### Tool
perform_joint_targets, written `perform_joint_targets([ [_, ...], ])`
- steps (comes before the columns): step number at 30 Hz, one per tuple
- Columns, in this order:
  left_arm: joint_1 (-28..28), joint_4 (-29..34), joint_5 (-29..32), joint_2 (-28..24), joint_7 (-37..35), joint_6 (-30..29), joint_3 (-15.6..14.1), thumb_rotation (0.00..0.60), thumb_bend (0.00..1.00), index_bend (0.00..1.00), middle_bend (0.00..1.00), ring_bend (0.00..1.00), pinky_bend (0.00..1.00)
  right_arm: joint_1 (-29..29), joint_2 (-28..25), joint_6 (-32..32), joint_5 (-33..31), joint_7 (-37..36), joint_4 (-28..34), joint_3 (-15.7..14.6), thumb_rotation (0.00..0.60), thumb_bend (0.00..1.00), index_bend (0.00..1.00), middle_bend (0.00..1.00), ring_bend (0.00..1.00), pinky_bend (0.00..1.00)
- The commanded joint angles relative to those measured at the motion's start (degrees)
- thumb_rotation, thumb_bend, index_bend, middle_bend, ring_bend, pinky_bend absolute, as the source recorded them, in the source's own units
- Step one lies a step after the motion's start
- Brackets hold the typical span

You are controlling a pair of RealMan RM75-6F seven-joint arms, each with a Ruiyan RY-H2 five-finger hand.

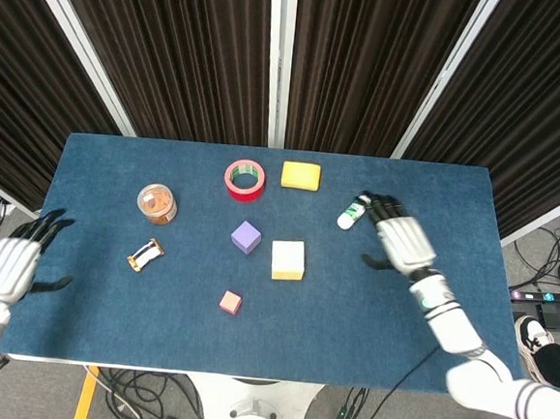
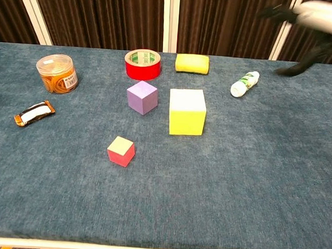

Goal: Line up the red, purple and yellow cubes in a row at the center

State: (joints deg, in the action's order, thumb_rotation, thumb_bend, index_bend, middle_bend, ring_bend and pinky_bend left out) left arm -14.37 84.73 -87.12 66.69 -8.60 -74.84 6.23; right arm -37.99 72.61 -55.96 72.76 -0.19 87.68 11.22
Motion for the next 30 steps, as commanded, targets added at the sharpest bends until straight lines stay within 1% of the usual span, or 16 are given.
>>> perform_joint_targets([
  [1,-7.6,-2.6,-2.3,0.5,-2.2,6.8,2.8,0.6,0.14,0.23,0.2,0.2,0.24,4.2,-5.5,-4.3,0.2,0.3,4.3,-0.5,0.6,0.13,0.0,0.01,0.0,0.0],
  [6,-17.5,-8.8,-3.3,4.8,-2.6,16.7,4.2,0.6,0.17,0.23,0.2,0.2,0.24,6.9,-9.6,-6.5,-0.6,-0.4,6.4,-0.6,0.6,0.13,0.0,0.01,0.0,0.0],
  [8,-20.6,-11.2,-3.0,6.7,-2.8,20.0,4.4,0.6,0.19,0.23,0.2,0.2,0.24,7.5,-10.6,-6.6,-0.9,-0.5,6.7,-0.8,0.6,0.13,0.0,0.01,0.0,0.0],
  [9,-22.5,-12.6,-2.8,8.0,-2.8,22.1,4.5,0.6,0.19,0.23,0.2,0.2,0.24,7.9,-11.1,-6.6,-0.9,-0.6,6.9,-0.9,0.6,0.13,0.0,0.01,0.0,0.0],
  [12,-26.8,-16.2,-3.2,11.6,-2.0,26.0,4.1,0.6,0.2,0.23,0.2,0.2,0.24,8.6,-11.7,-6.7,-0.9,-1.0,6.9,-1.3,0.6,0.13,0.0,0.01,0.0,0.0],
  [18,-33.2,-22.9,-3.8,18.6,-0.3,31.5,2.6,0.6,0.2,0.23,0.2,0.2,0.24,9.1,-11.9,-6.0,-1.2,-1.8,6.2,-1.4,0.6,0.13,0.0,0.01,0.0,0.0],
  [21,-35.5,-25.8,-3.7,21.6,0.4,33.1,2.2,0.6,0.2,0.23,0.2,0.2,0.24,9.1,-11.8,-5.4,-1.3,-2.1,5.6,-1.4,0.6,0.13,0.0,0.01,0.0,0.0],
  [30,-41.2,-33.7,-2.8,28.0,-1.0,37.3,1.0,0.6,0.21,0.23,0.2,0.2,0.24,9.3,-11.7,-4.3,-1.8,-3.2,4.0,-1.2,0.6,0.13,0.0,0.01,0.0,0.0],
])
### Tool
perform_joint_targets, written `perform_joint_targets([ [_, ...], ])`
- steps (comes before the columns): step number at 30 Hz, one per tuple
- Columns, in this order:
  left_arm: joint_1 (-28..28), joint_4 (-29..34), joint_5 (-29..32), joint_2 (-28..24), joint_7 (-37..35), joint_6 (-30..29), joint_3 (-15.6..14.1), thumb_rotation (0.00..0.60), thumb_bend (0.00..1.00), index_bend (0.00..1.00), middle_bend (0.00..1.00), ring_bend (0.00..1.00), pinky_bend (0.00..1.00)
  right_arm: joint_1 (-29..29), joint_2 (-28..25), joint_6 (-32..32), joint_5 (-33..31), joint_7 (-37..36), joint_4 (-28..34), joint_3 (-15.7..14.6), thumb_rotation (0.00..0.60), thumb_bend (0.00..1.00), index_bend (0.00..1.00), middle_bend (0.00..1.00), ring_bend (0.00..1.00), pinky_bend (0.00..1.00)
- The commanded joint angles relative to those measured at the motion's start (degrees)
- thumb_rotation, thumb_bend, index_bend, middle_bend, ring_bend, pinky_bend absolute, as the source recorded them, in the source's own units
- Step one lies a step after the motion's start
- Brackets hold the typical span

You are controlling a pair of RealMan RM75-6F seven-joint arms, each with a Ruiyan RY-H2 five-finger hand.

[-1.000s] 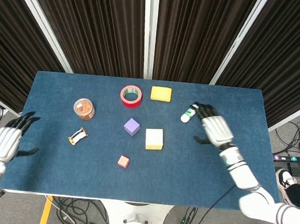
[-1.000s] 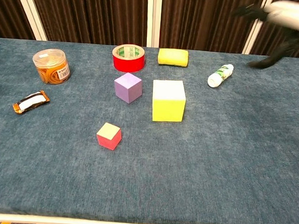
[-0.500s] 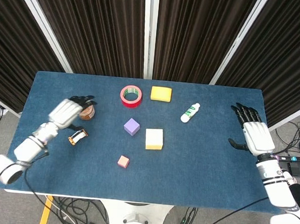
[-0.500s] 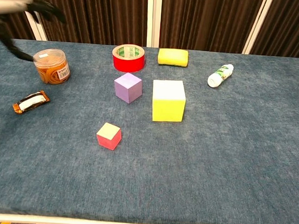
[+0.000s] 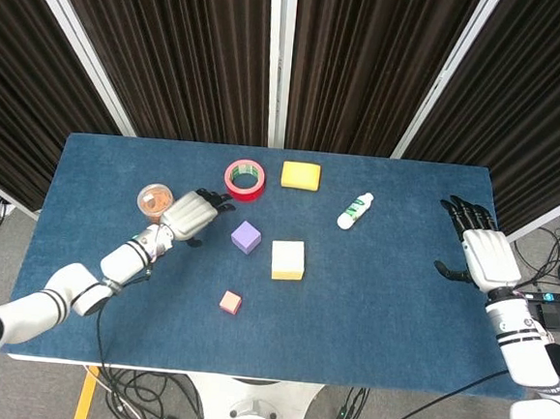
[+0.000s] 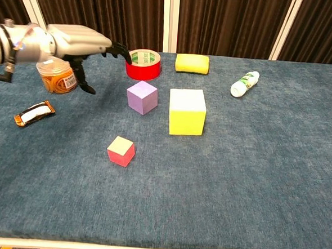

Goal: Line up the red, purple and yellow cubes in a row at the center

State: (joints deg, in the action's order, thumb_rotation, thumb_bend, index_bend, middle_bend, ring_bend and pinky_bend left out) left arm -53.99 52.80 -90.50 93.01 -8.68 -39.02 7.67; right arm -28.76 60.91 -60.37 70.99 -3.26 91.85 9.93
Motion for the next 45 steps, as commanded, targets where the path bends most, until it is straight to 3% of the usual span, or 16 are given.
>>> perform_joint_targets([
  [1,-2.0,-2.3,0.7,2.1,-1.2,1.8,-0.5,0.6,0.22,0.23,0.2,0.2,0.24,0.1,0.0,0.1,-0.1,-0.2,-0.3,0.1,0.6,0.13,0.0,0.01,0.0,0.0],
  [9,-5.1,-4.4,1.9,5.1,-3.3,3.4,-0.8,0.6,0.26,0.23,0.23,0.2,0.24,0.6,0.2,0.7,-0.1,-1.1,-1.3,-0.1,0.6,0.13,0.0,0.02,0.0,0.0],
  [20,-7.9,-9.1,3.2,9.5,-3.7,5.2,-1.7,0.6,0.28,0.33,0.32,0.21,0.24,1.5,0.0,0.4,0.4,-2.3,-2.1,-0.3,0.6,0.13,0.0,0.02,0.0,0.0],
  [26,-7.4,-10.4,4.7,10.6,-3.3,3.9,-1.4,0.6,0.28,0.46,0.47,0.33,0.25,3.2,0.2,-0.8,1.8,-2.7,-2.1,-1.7,0.6,0.13,0.0,0.02,0.0,0.0],
  [32,-5.6,-5.3,8.8,8.2,-2.5,3.4,0.3,0.6,0.28,0.53,0.54,0.4,0.26,5.9,0.9,-4.3,3.8,-3.2,-1.9,-3.1,0.6,0.13,0.0,0.03,0.0,0.0],
  [35,-3.5,0.4,12.9,5.8,0.1,2.6,2.0,0.6,0.28,0.53,0.55,0.4,0.26,7.2,0.9,-6.1,4.9,-3.1,-1.5,-3.8,0.6,0.13,0.0,0.03,0.0,0.0],
  [40,-0.2,13.9,26.1,0.8,6.6,4.3,4.7,0.6,0.28,0.53,0.55,0.4,0.26,8.8,0.8,-7.7,6.2,-3.7,-0.9,-4.6,0.6,0.13,0.0,0.03,0.0,0.0],
  [45,0.0,23.6,40.1,-1.1,16.6,0.8,4.3,0.6,0.28,0.52,0.54,0.4,0.27,9.8,0.6,-8.6,7.2,-4.3,-0.6,-5.0,0.6,0.13,0.0,0.03,0.0,0.0],
])
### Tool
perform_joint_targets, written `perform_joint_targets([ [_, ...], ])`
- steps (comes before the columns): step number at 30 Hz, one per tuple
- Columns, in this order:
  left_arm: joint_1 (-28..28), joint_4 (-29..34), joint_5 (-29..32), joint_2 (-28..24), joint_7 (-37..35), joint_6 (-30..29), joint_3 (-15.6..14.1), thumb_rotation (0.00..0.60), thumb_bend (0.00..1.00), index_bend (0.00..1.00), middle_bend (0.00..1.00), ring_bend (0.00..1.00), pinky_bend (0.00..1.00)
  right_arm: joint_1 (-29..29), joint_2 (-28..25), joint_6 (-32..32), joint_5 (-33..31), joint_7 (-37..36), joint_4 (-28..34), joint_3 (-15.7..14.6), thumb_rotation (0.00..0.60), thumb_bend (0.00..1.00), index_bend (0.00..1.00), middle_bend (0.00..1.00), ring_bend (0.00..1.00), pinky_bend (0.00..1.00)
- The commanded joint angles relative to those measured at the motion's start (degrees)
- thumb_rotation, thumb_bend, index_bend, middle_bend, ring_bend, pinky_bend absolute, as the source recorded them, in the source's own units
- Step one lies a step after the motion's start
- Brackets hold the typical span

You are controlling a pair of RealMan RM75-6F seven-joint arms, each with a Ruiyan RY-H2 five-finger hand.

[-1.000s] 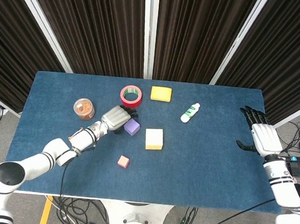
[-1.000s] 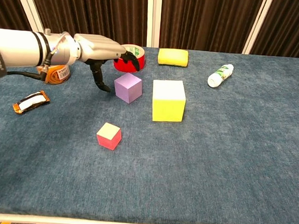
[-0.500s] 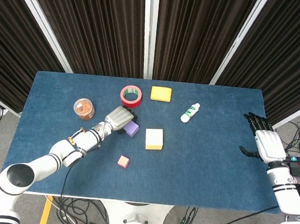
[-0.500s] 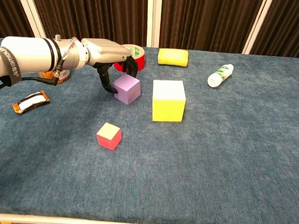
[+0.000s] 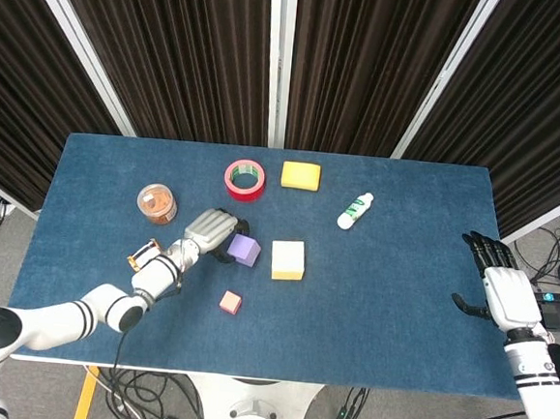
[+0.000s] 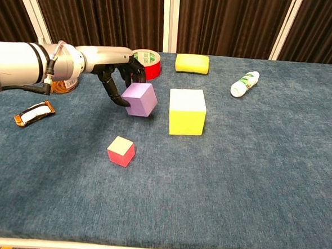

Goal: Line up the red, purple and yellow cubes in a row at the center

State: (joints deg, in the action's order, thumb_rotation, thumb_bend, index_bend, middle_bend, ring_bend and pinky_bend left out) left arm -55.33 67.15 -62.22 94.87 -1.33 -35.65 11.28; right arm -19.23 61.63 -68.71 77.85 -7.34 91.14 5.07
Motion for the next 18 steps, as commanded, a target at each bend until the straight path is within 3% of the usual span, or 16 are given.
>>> perform_joint_targets([
  [1,1.1,10.4,14.0,-2.9,11.2,-3.9,0.5,0.6,0.28,0.51,0.54,0.4,0.27,0.4,-0.1,-0.4,0.5,-0.3,0.2,-0.2,0.6,0.13,0.0,0.03,0.0,0.0],
  [9,-3.0,14.0,30.8,0.8,27.0,-13.8,-0.5,0.6,0.28,0.5,0.53,0.4,0.28,1.7,-1.1,-1.8,1.5,-0.1,1.3,-0.4,0.6,0.13,0.0,0.03,0.0,0.0],
  [18,-6.1,13.7,39.7,3.2,33.4,-16.1,0.6,0.6,0.28,0.48,0.52,0.4,0.29,2.5,-1.6,-2.3,1.6,-0.1,1.9,-0.3,0.6,0.13,0.0,0.03,0.0,0.0],
])
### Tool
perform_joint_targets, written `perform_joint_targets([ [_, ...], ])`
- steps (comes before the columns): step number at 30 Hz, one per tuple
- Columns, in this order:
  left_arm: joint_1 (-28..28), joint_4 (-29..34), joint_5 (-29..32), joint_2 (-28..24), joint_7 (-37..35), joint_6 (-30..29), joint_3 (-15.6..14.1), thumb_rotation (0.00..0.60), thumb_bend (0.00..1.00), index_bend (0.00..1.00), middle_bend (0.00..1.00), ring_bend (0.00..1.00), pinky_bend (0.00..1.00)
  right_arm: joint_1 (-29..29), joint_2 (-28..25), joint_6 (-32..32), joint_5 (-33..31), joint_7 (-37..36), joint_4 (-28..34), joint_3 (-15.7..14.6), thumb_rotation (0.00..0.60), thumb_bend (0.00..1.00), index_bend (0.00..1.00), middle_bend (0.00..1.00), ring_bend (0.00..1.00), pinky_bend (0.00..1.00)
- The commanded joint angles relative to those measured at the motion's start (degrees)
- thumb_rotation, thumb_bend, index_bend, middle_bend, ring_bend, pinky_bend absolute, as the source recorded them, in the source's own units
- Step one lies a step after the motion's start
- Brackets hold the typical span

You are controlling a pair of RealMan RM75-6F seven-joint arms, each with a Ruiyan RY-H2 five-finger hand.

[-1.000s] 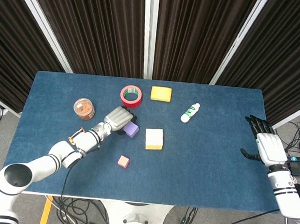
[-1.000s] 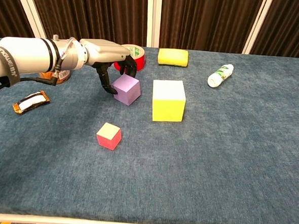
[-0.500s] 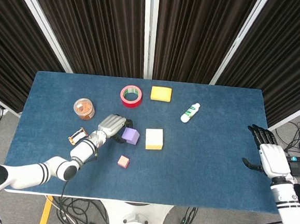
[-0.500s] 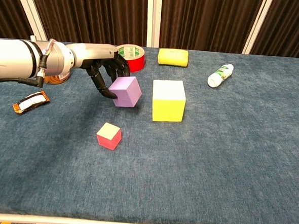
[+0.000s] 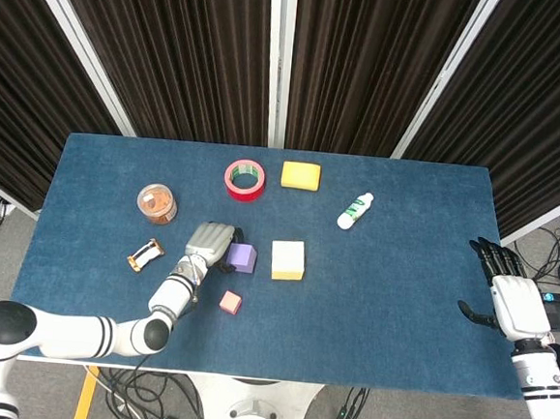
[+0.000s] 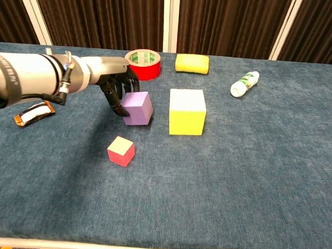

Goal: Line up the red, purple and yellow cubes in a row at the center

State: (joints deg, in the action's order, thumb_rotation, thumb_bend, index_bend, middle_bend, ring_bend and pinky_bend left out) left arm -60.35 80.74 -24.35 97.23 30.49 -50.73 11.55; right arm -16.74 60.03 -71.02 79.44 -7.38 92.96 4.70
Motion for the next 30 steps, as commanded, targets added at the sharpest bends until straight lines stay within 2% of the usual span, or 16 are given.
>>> perform_joint_targets([
  [1,-1.3,0.0,2.5,1.1,1.9,-1.2,0.5,0.6,0.28,0.48,0.52,0.4,0.29,0.1,-0.1,0.0,0.0,0.0,0.0,0.1,0.6,0.13,0.0,0.03,0.0,0.0],
  [15,-3.5,-1.0,6.8,4.0,5.2,-2.7,2.9,0.6,0.27,0.48,0.51,0.4,0.29,0.3,-0.4,0.6,-0.4,-0.4,0.1,0.6,0.6,0.13,0.0,0.03,0.0,0.0],
  [30,-4.8,-2.5,6.4,6.9,9.2,-5.1,2.7,0.6,0.27,0.47,0.5,0.4,0.29,1.0,-0.8,0.3,-0.3,-1.5,-0.3,0.9,0.6,0.13,0.0,0.03,0.0,0.0],
])
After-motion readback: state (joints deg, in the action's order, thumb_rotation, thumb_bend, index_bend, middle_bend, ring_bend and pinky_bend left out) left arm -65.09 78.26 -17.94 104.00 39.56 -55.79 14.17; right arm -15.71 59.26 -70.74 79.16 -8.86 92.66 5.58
